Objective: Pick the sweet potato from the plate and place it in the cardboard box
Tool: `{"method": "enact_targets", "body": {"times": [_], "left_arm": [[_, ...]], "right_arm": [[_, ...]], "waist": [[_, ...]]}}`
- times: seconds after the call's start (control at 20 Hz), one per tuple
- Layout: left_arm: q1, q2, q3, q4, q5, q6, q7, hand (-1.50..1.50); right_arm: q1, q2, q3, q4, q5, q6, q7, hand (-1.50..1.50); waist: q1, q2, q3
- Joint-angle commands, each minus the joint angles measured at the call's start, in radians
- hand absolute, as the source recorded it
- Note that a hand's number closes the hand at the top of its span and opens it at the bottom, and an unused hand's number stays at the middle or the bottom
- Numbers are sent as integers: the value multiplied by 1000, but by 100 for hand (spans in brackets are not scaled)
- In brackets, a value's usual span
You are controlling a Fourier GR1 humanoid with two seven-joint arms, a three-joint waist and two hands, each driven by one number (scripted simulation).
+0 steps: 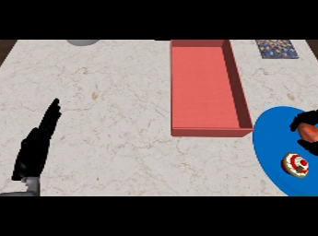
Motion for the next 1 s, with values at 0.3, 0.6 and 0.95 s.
{"method": "enact_targets", "body": {"times": [0.3,0.6,0.95], "left_arm": [[-2,15,53,24,14,-57,-25,0],[69,-2,42,-27,-9,-5,-5,0],[57,-12,39,-16,-11,-4,5,0]], "right_arm": [[-4,18,-55,-30,65,-176,-48,150],[125,151,-135,-180,137,-354,459,150],[224,282,-67,-564,310,-415,876,150]], "waist": [[-3,1,2],[-66,-23,-5],[-63,-20,-5]]}}
